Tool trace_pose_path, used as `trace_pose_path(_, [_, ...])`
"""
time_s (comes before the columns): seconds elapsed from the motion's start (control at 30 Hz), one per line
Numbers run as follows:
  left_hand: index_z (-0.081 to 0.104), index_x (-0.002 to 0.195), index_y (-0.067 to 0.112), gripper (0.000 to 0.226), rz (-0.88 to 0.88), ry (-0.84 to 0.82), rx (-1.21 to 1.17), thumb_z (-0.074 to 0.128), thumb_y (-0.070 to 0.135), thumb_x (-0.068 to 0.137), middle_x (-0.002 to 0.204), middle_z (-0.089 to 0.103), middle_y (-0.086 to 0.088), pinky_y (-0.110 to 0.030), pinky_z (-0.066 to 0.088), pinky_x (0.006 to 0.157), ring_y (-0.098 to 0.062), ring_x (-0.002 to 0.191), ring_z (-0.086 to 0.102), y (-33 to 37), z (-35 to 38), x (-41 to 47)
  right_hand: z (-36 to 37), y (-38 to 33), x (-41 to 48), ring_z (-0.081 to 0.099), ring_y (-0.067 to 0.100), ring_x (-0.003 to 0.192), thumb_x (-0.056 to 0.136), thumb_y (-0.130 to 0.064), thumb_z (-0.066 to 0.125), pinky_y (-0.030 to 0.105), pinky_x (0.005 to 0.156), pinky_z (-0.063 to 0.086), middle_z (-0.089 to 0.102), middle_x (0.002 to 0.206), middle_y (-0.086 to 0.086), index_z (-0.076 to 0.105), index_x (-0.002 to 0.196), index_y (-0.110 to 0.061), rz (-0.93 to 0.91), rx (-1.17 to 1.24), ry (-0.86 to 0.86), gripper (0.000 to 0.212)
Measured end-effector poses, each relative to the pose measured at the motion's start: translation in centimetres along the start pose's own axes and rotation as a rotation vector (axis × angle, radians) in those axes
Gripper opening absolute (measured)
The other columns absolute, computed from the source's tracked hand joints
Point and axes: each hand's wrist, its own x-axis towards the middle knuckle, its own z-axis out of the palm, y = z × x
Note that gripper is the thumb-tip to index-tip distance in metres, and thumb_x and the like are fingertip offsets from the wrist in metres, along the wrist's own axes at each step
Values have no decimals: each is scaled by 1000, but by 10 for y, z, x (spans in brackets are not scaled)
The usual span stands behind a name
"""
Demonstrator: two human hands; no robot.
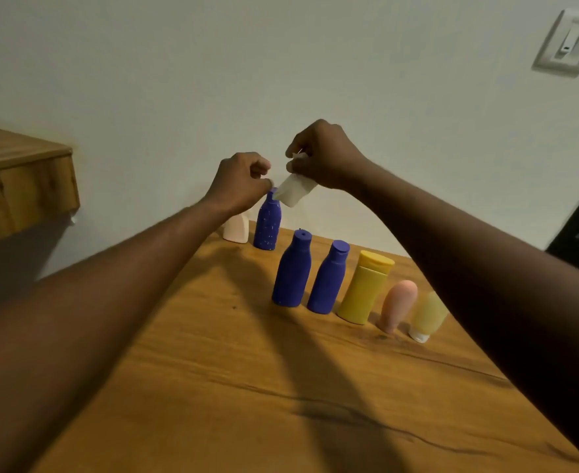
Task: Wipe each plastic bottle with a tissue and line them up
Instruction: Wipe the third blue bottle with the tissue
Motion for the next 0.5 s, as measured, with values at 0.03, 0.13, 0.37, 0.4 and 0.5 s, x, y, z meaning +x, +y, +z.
trace_pose_path(0.03, [63, 135, 11, 43, -11, -22, 32, 73, 17, 94, 131, 67, -7, -24, 48, 90, -18, 114, 63, -4, 2, 10, 3, 3, 11, 62, 16, 94, 88, -17, 74, 19, 67, 45, 68, 118, 8, 71, 116, -5, 1, -36, -2, 31])
trace_pose_path(0.13, [62, 137, 10, 49, -42, -99, 104, 75, 20, 91, 134, 66, -9, -28, 48, 93, -23, 120, 63, -15, 9, 36, 18, 11, 36, 63, 21, 104, 82, -20, 80, 24, 71, 44, 67, 118, 9, 71, 117, -6, 47, -71, -22, 39])
trace_pose_path(0.37, [62, 139, 22, 58, -61, -357, 266, 81, 34, 85, 140, 63, -5, -46, 48, 108, -24, 128, 58, -35, 29, 76, 49, 32, 54, 61, 19, 89, 80, -11, 82, 21, 61, 46, 67, 111, 8, 69, 118, -3, 155, -84, -96, 41])
trace_pose_path(0.4, [63, 139, 22, 58, -52, -392, 276, 80, 34, 86, 140, 63, -5, -46, 47, 108, -24, 128, 58, -37, 31, 78, 52, 36, 54, 62, 19, 88, 80, -11, 82, 21, 59, 46, 67, 111, 9, 69, 117, -2, 163, -78, -91, 40])
trace_pose_path(0.5, [67, 133, 21, 49, -7, -395, 327, 78, 34, 87, 132, 69, -3, -49, 48, 105, -22, 122, 61, -45, 36, 74, 57, 43, 50, 62, 20, 91, 81, -10, 81, 23, 63, 48, 67, 110, 9, 70, 115, -2, 179, -41, -64, 36])
